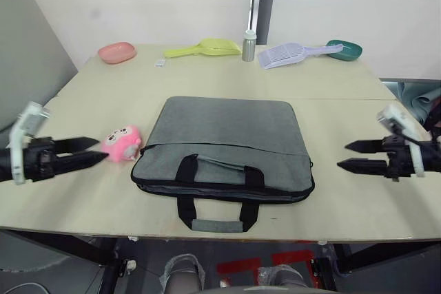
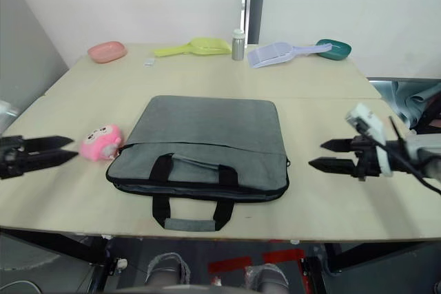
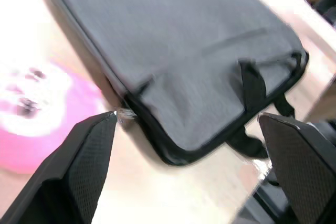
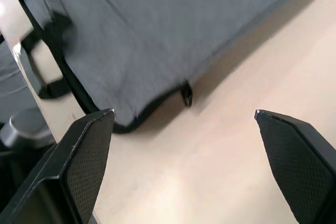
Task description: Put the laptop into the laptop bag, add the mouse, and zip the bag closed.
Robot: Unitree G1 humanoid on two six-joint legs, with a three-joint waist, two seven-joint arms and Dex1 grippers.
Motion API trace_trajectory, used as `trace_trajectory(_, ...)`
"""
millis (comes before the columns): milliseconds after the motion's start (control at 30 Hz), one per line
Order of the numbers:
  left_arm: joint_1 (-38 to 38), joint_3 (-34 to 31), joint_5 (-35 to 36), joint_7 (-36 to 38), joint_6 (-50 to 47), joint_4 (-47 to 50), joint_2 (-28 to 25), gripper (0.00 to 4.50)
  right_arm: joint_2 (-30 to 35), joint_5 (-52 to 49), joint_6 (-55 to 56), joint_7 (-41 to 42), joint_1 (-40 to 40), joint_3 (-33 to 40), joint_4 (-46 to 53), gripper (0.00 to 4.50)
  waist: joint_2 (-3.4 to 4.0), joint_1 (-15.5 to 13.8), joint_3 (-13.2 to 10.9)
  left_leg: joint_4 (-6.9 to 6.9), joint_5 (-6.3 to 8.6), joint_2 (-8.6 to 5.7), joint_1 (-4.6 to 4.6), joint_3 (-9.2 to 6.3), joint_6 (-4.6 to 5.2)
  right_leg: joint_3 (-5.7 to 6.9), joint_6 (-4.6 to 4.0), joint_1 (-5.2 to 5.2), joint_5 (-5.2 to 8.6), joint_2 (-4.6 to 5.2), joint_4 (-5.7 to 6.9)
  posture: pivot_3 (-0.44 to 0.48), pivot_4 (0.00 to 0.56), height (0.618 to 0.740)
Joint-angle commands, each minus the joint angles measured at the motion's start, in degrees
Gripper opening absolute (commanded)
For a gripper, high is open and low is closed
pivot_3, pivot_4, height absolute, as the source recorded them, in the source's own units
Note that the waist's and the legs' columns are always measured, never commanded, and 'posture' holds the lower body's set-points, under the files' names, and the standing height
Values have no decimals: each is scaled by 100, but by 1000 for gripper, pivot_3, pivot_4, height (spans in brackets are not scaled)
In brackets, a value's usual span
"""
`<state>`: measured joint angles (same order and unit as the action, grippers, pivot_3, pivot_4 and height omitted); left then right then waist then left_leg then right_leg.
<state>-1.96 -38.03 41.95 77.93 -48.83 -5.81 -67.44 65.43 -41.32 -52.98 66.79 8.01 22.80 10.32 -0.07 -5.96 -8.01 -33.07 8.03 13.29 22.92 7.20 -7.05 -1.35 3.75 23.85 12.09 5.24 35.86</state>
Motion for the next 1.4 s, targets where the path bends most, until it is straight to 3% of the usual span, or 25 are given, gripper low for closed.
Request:
trace_trajectory(33,45,-474,40,130,38,-86,-166,4500,-60,-183,20,-125,-124,657,366,4466,0,1,2,-1,1,-1,-2,2,1,-3,0,0,0,1,0,0,150,740)
trace_trajectory(133,666,-877,-540,481,703,-539,-288,4500,-480,-472,-109,-450,-470,1420,790,4466,-3,25,3,3,1,0,-6,6,2,-4,0,-1,0,1,-2,0,150,740)
trace_trajectory(233,958,-861,-851,746,1222,-766,-393,4500,-643,-538,-62,-636,-522,1456,849,4466,-2,36,3,12,1,1,-3,13,2,-8,0,7,1,1,-8,0,150,740)
trace_trajectory(367,699,-670,-769,682,1335,-488,-296,4500,-797,-746,97,-791,-134,1111,1035,4466,-5,16,4,8,1,1,-9,13,2,-8,0,3,0,2,-3,0,150,740)
trace_trajectory(667,400,-93,294,-77,441,2033,306,4500,-1577,-989,-246,-1741,1588,-835,1509,4466,-3,56,5,0,0,2,-9,15,1,-10,0,11,0,2,23,0,150,740)
trace_trajectory(767,131,-22,803,-423,195,2691,453,4500,-1815,-848,-535,-1962,2145,-1538,1422,3626,-3,67,4,-4,-1,2,-1,14,0,-10,0,19,0,0,29,0,150,740)
trace_trajectory(833,167,-134,1041,-287,226,3034,489,4500,-1937,-820,-634,-1942,2351,-1951,1443,2922,-4,71,5,-3,-1,2,0,12,-1,-8,-1,17,0,0,27,0,150,740)
trace_trajectory(1000,392,-511,1477,-247,207,3575,561,4500,-2189,264,-351,-1914,2699,-3560,1144,1234,-3,79,4,2,-1,3,2,13,-6,-6,0,19,1,-2,23,0,150,740)
trace_trajectory(1100,538,-674,1596,-293,196,3709,594,4500,-2248,847,-63,-1833,2805,-4098,865,177,-3,73,5,-4,-1,3,1,13,-9,-8,0,18,1,-2,27,0,150,740)
trace_trajectory(1267,850,-943,1527,-300,298,3748,682,4500,-2149,1434,383,-1275,2629,-4857,905,41,-5,63,6,-7,0,3,2,11,-10,-8,1,16,0,-1,27,0,150,740)
trace_trajectory(1400,1008,-950,1352,-348,412,3605,724,4500,-2308,2329,580,-1347,2783,-5575,277,41,-9,114,16,-7,0,3,-2,12,-10,-9,1,15,0,-2,30,0,150,740)
